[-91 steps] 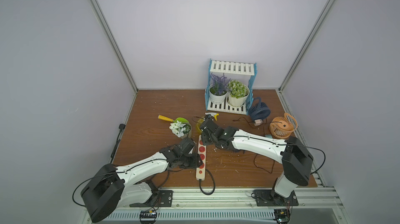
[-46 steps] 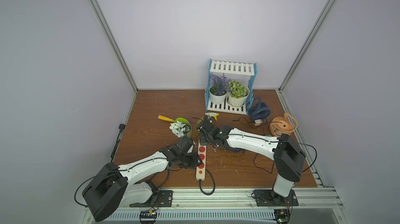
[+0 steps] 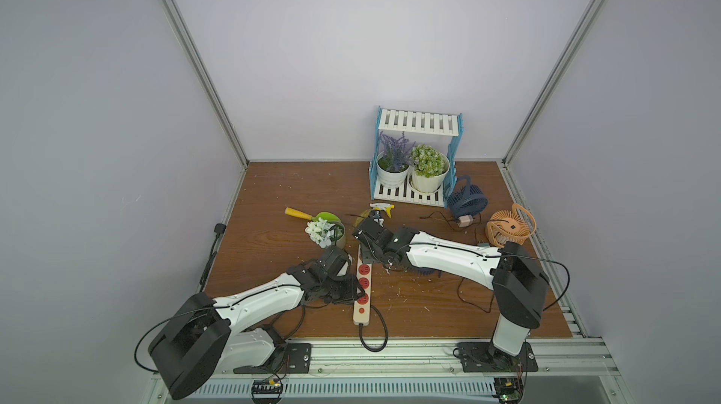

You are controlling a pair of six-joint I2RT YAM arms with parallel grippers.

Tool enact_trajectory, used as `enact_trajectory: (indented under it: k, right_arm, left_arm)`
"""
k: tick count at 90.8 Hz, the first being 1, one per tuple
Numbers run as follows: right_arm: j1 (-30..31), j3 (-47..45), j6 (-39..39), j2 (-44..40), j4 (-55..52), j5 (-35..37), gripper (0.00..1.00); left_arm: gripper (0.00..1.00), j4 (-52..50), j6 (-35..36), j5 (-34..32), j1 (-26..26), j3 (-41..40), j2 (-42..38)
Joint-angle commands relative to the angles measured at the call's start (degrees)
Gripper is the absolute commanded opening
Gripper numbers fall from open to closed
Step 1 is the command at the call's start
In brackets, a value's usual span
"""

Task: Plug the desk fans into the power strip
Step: Insert the plug into the socket.

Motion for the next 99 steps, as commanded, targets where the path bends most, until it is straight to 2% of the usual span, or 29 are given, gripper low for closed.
enact_trajectory:
  k: [1, 26, 61, 99]
  right_arm:
    - [0.5, 0.2, 1.8, 1.8, -0.8, 0.5, 0.0]
    - [0.6, 0.6, 2.5, -1.7, -0.1, 4.2, 0.0]
    - [0.8, 0.2, 3.4, -0.5, 3.6, 0.9, 0.0]
    - [1.0, -0.6, 4.0, 0.8, 1.5, 3.8, 0.0]
  left_arm:
    - [0.39, -1.4, 0.4, -0.3, 0.6, -1.0, 1.1]
    - [0.39, -1.1, 0.4, -0.1, 0.6, -1.1, 1.4]
    - [0.39, -1.3, 0.4, -0.2, 0.9, -1.3, 1.2]
    - [0.39, -1.2, 0.4, 0.0, 1.0, -1.1, 1.4]
